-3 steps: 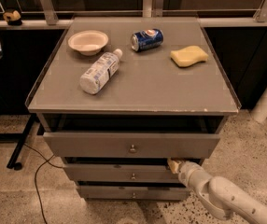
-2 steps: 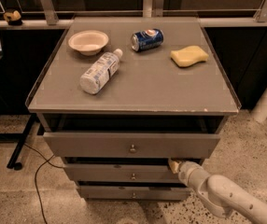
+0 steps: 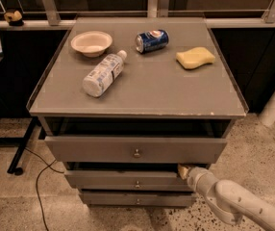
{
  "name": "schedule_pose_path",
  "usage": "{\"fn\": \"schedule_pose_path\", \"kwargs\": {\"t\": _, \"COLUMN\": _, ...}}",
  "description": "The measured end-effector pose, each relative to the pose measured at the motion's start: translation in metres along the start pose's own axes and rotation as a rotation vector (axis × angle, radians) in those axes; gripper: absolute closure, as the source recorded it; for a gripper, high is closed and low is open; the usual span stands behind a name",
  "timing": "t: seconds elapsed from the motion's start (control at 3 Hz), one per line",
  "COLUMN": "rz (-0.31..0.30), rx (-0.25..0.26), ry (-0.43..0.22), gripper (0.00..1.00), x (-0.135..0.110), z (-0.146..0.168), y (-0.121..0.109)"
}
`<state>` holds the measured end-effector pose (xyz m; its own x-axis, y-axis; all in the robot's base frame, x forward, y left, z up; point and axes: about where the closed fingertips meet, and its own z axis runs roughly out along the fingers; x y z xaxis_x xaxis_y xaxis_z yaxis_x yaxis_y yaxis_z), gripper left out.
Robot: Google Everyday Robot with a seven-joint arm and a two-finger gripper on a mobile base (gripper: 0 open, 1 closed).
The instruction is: Open middle drawer
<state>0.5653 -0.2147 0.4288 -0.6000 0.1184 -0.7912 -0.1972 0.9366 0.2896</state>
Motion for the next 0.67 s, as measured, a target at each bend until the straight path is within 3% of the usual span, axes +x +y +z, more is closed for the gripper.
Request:
{"fn": "schedule_pose_path", "kwargs": {"t": 0.33, "rz": 0.048, "rx": 0.058, "ry": 0.052, "gripper": 1.00, "x": 0.0105, "z": -0.0198, "y": -0.0131}}
{"fn": "schedule_pose_path", "kwargs": {"t": 0.67, "rz": 0.048, "rx": 0.058, "ry": 0.052, "gripper": 1.00, "x": 0.0105, "z": -0.0198, "y": -0.0131}}
